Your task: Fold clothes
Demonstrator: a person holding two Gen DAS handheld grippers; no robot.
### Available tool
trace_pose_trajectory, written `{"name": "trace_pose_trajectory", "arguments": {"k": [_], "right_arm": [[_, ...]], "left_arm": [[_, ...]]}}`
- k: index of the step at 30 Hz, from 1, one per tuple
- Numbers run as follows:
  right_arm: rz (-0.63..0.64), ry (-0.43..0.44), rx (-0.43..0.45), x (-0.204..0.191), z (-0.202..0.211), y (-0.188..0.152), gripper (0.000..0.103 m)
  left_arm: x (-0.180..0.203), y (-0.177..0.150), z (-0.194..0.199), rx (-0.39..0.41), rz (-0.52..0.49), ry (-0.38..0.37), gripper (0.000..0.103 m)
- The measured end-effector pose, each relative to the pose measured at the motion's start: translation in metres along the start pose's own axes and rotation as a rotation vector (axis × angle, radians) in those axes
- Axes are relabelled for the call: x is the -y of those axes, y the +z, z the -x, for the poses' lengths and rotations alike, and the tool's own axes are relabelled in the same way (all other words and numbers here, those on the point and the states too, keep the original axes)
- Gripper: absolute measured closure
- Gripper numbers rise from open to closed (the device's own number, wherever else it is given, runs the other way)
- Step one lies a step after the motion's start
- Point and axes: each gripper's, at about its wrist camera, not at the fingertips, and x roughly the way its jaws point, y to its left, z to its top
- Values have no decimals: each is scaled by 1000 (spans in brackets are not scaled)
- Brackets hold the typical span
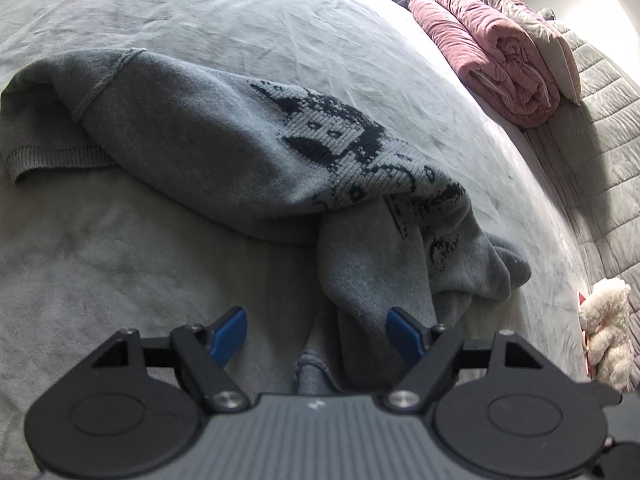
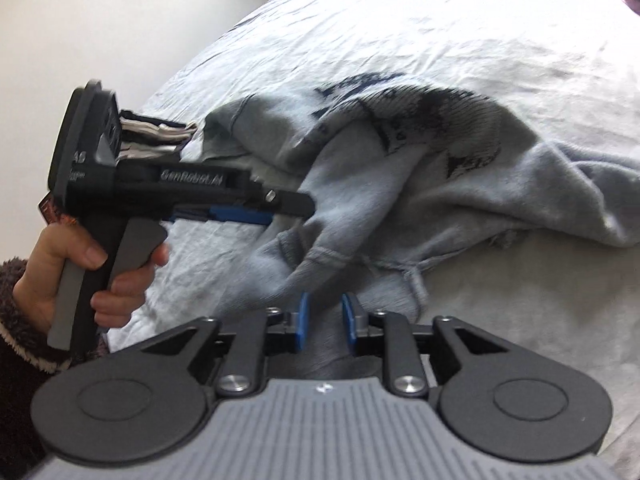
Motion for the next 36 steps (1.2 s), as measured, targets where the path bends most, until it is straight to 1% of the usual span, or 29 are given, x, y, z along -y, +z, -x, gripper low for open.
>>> {"name": "trace_pose_trajectory", "arguments": {"k": [1, 2, 5, 7, 9, 11, 13, 16, 17, 18, 19, 20, 21, 22, 23, 25, 29, 33, 36], "right_arm": [[4, -34, 30, 6, 3, 3, 45], [8, -80, 62, 13, 5, 5, 43], [13, -224, 145, 34, 9, 13, 43], [12, -312, 175, 46, 7, 16, 43], [18, -391, 174, 59, 0, 18, 43], [32, -451, 153, 70, -4, 16, 43], [32, -491, 137, 79, -8, 14, 43], [29, -536, 122, 90, -15, 11, 43], [32, -537, 125, 91, -16, 10, 43], [21, -531, 128, 92, -16, 10, 43], [11, -526, 131, 92, -16, 10, 45], [1, -520, 134, 93, -17, 10, 61], [-13, -514, 133, 93, -16, 10, 72], [-36, -508, 126, 92, -13, 10, 90], [-58, -501, 120, 92, -11, 10, 94], [-98, -484, 108, 88, -7, 8, 96], [-144, -416, 82, 76, 6, -3, 97], [-184, -319, 70, 61, 24, -18, 97], [-189, -255, 60, 46, 36, -28, 97]], "left_arm": [[2, 0, -1, -4, -16, 4, 25], [5, -1, -2, -7, -33, 9, 25], [9, -2, -2, -20, -61, 8, 25], [9, -4, 0, -30, -72, -5, 25], [10, -7, 2, -41, -84, -22, 25], [12, -9, 0, -66, -92, -40, 25], [14, -12, -4, -93, -99, -52, 25], [21, -17, -7, -94, -133, -27, 27], [22, -19, -6, -83, -131, -12, 27], [22, -21, -5, -71, -126, 4, 34], [22, -22, -3, -59, -121, 21, 48], [22, -24, -2, -47, -115, 37, 57], [22, -25, -1, -34, -110, 53, 78], [22, -27, 0, -22, -105, 69, 90], [22, -28, 1, -10, -100, 85, 93], [22, -32, 4, 14, -89, 117, 97], [20, -37, 30, 85, -80, 163, 98], [11, -41, 59, 124, -62, 176, 99], [3, -44, 80, 145, -39, 168, 99]]}}
